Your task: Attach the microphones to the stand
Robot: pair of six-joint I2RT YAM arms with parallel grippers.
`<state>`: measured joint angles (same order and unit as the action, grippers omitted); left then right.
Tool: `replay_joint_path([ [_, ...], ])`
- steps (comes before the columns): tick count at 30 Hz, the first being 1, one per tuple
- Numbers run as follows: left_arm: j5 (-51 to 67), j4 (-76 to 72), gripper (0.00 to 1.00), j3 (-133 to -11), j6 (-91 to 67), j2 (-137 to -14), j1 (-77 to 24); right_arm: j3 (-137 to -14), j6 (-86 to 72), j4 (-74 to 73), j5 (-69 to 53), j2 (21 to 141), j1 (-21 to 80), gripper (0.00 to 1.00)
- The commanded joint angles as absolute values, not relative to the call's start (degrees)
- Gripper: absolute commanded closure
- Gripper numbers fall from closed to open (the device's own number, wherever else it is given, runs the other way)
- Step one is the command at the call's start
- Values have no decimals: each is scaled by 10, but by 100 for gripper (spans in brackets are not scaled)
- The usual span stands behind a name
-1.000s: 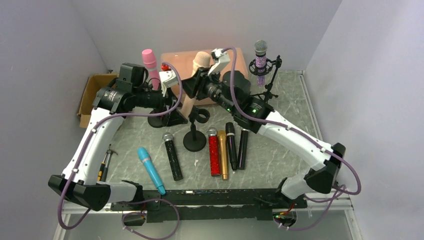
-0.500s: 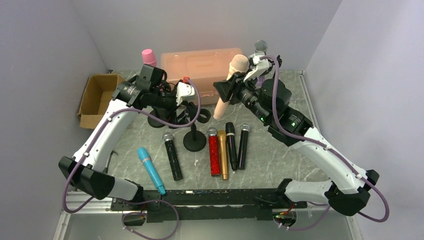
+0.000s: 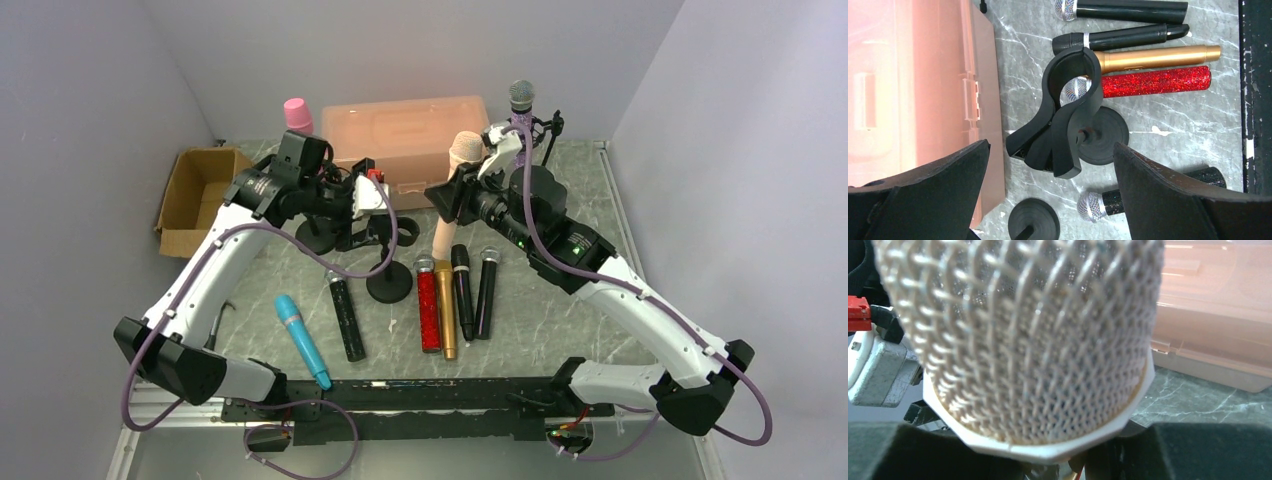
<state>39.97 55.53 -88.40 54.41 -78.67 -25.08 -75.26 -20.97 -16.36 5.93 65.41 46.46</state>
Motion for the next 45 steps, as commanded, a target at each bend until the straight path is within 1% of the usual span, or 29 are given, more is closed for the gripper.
replay_joint_path([
  [1, 430, 558, 1, -892, 588, -802, -255, -742, -224, -112, 31, 642, 455, 100],
  [5, 452, 600, 1, -901, 630, -824, -256, -724, -236, -91, 25, 641, 445, 100],
  [7, 463, 623, 3, -912, 632, -839, -256, -717, -241, -84, 25, 645, 443, 100],
  [14, 467, 606, 29, -943, 512, -859, -257, -714, -238, -76, 36, 653, 433, 100],
  [17, 450, 565, 33, -912, 448, -837, -257, -714, -239, -72, 39, 653, 431, 100],
  [19, 427, 523, 38, -882, 399, -817, -257, -715, -240, -69, 43, 655, 431, 100],
  [24, 357, 480, 51, -844, 305, -795, -264, -715, -245, -40, 58, 666, 431, 100],
  [27, 313, 469, 53, -836, 264, -792, -265, -722, -243, -30, 69, 679, 431, 100],
  [31, 295, 449, 50, -815, 227, -783, -266, -726, -240, -10, 81, 690, 431, 100],
  [35, 317, 464, 43, -817, 214, -782, -269, -729, -236, 16, 94, 699, 430, 100],
  [37, 328, 475, 38, -824, 214, -780, -270, -736, -233, 24, 98, 705, 431, 100],
  [39, 334, 477, 32, -825, 214, -772, -270, -746, -232, 32, 102, 713, 432, 100],
  [42, 335, 478, 14, -826, 224, -757, -270, -758, -230, 44, 114, 730, 438, 100],
  [44, 332, 476, 4, -827, 234, -747, -270, -765, -227, 51, 125, 741, 445, 100],
  [45, 331, 476, 1, -827, 244, -742, -270, -765, -225, 57, 136, 746, 451, 100],
])
